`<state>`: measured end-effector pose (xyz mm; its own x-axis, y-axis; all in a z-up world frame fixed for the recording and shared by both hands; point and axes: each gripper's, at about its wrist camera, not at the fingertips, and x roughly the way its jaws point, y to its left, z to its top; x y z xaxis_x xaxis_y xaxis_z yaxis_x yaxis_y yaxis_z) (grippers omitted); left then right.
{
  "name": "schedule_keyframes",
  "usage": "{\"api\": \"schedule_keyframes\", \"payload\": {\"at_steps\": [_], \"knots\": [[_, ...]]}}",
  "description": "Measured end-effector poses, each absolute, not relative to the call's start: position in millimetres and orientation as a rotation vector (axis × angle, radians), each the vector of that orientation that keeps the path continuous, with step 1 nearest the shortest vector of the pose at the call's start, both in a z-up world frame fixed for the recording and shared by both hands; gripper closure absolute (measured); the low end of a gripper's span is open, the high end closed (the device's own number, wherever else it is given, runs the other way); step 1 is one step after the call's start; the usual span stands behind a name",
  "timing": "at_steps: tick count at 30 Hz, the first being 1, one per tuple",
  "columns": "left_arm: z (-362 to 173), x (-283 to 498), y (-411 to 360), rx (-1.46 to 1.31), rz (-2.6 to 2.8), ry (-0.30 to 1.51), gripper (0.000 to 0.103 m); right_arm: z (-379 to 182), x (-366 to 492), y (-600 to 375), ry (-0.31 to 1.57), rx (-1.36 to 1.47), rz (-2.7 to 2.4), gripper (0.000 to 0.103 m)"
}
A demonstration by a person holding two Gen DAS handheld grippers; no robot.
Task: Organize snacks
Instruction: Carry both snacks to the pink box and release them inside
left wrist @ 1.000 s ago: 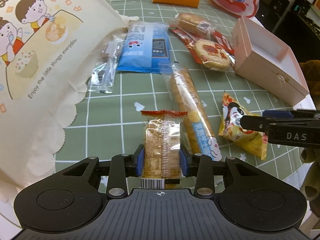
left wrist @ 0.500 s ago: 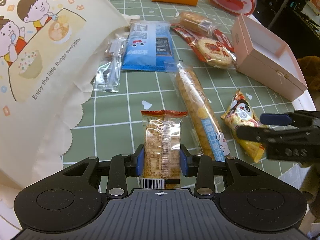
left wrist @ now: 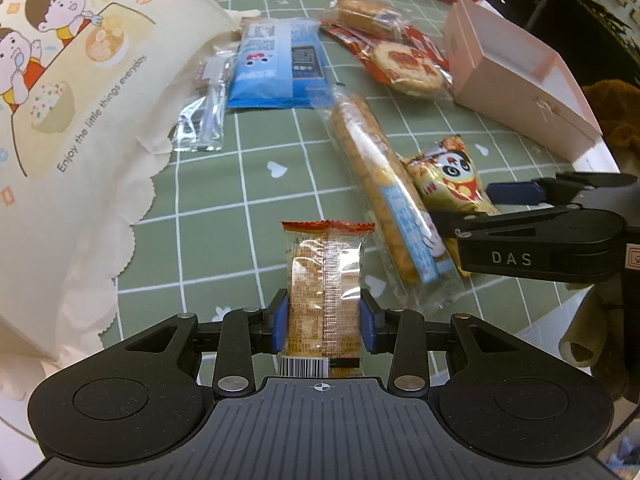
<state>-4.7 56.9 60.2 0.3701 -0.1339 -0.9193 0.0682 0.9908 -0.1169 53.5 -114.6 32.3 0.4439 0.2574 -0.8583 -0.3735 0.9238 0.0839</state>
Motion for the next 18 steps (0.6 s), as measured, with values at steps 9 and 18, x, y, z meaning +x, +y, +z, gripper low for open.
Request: {"api": "schedule_keyframes", "payload": {"at_steps": [9,18], "knots": [[76,-11,10,-0.034,-0.301,1.180,0.063,50,25,-148,1.058,-0.113,0.327,0.054],[70,-1,-51,-0.041,-0.435,1.188,0.063,70,-3,-211,1.056,-0.006,0.262,0.055]]}}
